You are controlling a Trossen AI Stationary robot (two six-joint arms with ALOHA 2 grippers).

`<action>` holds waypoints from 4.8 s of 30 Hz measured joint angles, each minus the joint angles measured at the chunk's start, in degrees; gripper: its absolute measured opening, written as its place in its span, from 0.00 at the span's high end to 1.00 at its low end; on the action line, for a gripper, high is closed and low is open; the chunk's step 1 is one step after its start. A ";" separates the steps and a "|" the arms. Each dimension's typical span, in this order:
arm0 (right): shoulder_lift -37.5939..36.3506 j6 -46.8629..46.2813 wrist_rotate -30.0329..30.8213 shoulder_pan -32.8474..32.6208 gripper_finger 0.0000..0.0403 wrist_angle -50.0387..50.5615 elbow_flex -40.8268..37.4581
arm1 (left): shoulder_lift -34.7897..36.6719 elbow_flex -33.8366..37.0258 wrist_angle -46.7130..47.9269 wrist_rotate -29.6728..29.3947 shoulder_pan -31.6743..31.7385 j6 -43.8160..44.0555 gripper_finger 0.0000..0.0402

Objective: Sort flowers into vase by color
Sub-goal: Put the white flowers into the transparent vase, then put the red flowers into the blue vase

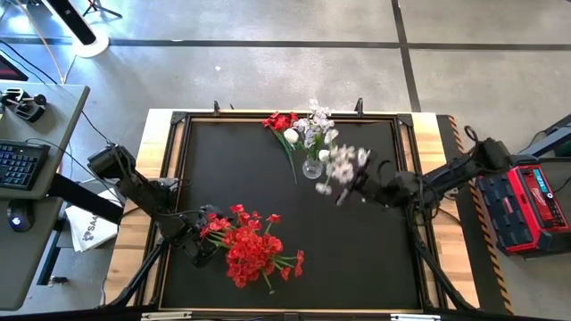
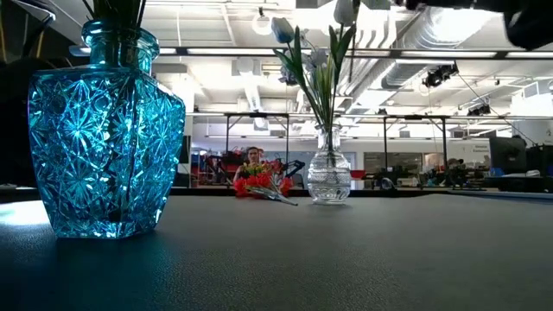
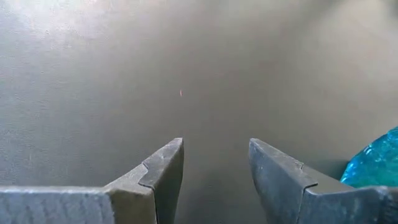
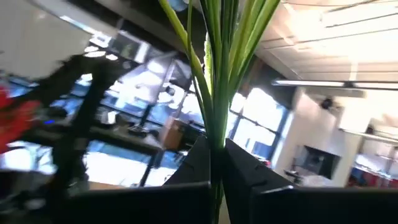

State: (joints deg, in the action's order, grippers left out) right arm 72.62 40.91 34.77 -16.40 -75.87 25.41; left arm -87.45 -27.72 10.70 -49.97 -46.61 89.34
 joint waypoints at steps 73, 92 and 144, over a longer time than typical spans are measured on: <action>11.23 -66.06 4.62 -9.48 0.66 40.84 0.00 | 0.02 0.00 -3.48 -4.55 0.09 -4.00 0.58; 41.52 -73.38 4.04 9.66 0.66 82.14 38.75 | 0.02 -0.01 -4.64 -4.60 0.07 -4.50 0.58; 40.62 -76.43 -3.12 10.64 0.63 80.13 39.33 | 0.04 0.00 -6.08 -4.70 0.07 -5.04 0.58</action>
State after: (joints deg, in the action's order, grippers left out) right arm 113.24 -35.53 31.64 -5.76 4.26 64.74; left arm -87.42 -27.72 4.62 -54.66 -46.54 84.30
